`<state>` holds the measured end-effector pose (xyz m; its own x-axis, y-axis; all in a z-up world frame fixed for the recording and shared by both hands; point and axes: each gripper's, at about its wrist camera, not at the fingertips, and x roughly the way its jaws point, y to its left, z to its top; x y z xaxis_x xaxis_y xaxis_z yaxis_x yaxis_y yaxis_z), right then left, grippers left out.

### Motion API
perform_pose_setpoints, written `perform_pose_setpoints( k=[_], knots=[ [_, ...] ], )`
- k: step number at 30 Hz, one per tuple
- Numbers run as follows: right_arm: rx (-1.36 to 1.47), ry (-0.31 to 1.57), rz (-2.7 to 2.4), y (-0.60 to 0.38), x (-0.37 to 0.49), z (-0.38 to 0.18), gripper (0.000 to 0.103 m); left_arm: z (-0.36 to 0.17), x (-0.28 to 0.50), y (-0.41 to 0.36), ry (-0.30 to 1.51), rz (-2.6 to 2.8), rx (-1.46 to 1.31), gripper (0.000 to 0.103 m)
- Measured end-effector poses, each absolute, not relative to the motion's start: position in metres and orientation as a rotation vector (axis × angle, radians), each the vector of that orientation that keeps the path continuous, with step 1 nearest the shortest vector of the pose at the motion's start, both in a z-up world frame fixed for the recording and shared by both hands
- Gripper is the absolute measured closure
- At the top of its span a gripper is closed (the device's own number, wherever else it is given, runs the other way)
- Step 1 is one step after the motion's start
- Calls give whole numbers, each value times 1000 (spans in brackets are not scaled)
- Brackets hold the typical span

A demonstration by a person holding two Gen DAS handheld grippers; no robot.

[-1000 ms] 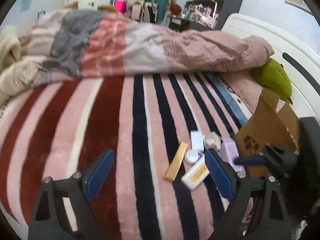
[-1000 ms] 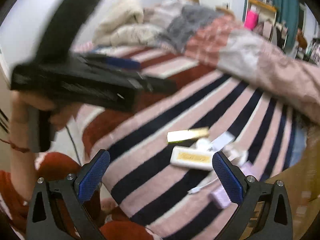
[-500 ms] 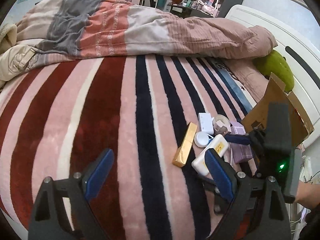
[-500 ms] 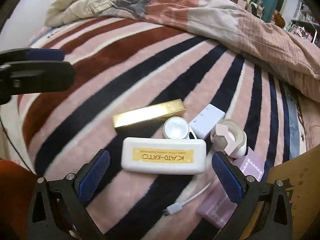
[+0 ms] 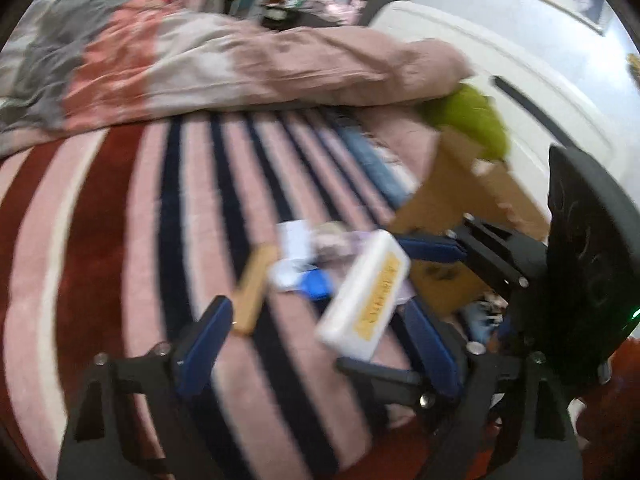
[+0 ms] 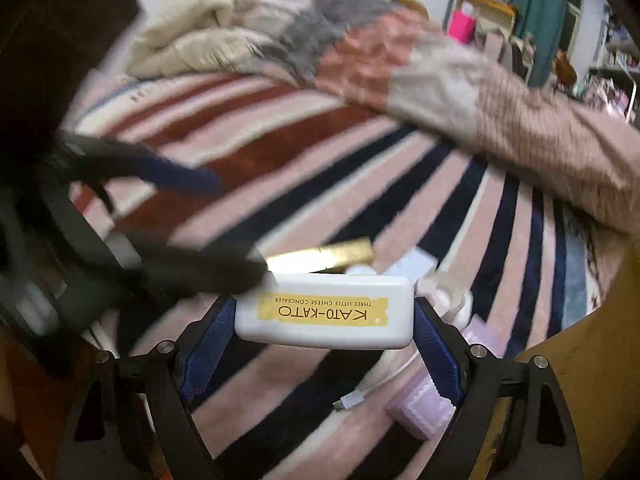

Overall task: Organize rigid objects
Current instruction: 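Lower the right gripper onto the white KATO-KATO box and grasp it, then carry the white box into the cardboard box and release it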

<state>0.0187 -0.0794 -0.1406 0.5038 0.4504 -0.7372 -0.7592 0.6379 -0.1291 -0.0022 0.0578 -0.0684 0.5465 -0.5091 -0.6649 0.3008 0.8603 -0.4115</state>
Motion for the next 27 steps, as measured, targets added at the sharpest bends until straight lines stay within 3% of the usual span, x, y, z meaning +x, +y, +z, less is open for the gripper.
perform_pose_setpoints(
  k=[2, 4, 6, 17, 27],
  knots=[
    [-463, 686, 786, -86, 11, -121, 18, -57, -2, 48, 854, -526, -283, 38],
    [-450, 655, 791, -95, 7, -103, 18, -45, 0, 39, 832, -587, -307, 57],
    [-438, 631, 784, -104, 6, -91, 18, -28, 3, 24, 806, -650, -303, 67],
    [-322, 604, 656, -202, 31, -42, 18, 23, 59, -91, 867, -760, -119, 67],
    [-246, 797, 550, -274, 80, -48, 18, 7, 109, -173, 1058, -836, -10, 67]
  ],
)
